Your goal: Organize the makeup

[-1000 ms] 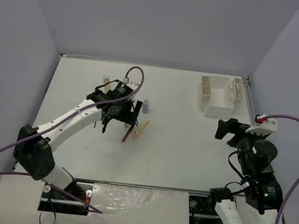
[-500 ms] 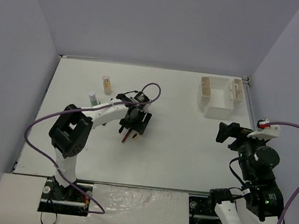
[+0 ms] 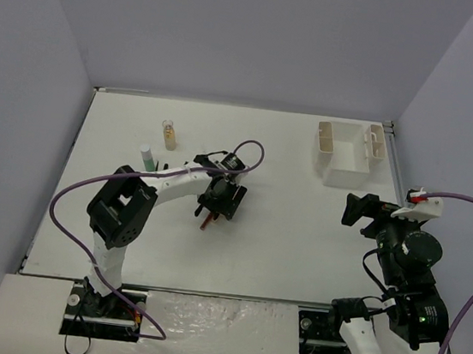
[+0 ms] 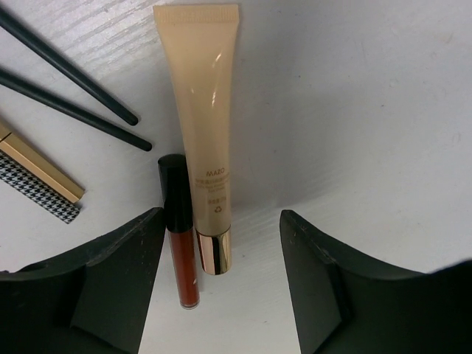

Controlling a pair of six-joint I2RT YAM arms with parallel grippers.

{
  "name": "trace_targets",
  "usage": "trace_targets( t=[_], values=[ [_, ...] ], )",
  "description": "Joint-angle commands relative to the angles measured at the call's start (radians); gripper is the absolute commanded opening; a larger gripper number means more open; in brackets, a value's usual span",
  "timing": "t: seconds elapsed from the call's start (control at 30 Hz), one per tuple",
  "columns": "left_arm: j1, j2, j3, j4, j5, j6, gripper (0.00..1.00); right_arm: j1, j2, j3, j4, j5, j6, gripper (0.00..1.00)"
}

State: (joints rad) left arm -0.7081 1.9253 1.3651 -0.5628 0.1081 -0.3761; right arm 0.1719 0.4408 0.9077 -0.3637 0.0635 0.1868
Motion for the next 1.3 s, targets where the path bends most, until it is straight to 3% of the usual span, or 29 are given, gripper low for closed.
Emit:
trace_targets(
  t=[0.0, 0.23, 0.37, 0.5, 0.8, 1.27],
  values=[
    [-0.014, -0.014, 0.036, 0.032, -0.002, -0.018, 0.59, 0.006, 0.018, 0.005, 0.066, -0.004, 0.005, 1.00],
    [-0.017, -0.041, 0.032, 0.018, -0.081, -0.014, 0.61, 0.006, 0.016, 0.005, 0.067, -0.017, 0.001, 1.00],
    [-0.017, -0.084, 0.060, -0.020, -0.163, -0.006, 0.73, 0.006, 0.012, 0.005, 0.066, -0.024, -0.001, 1.00],
    [-0.026, -0.141, 0.071, -0.027, -0.172, -0.017, 0.75, 0.006, 0.012, 0.007, 0.066, -0.028, -0.003, 1.00],
    [-0.074, -0.134, 0.064, -0.012, -0.135, -0.072, 0.65, 0.006, 0.006, 0.008, 0.066, -0.033, -0.002, 1.00],
    [-0.059, -0.027, 0.072, -0.025, -0.154, -0.119, 0.62, 0.006, -0.001, 0.010, 0.066, -0.044, 0.008, 1.00]
  ],
)
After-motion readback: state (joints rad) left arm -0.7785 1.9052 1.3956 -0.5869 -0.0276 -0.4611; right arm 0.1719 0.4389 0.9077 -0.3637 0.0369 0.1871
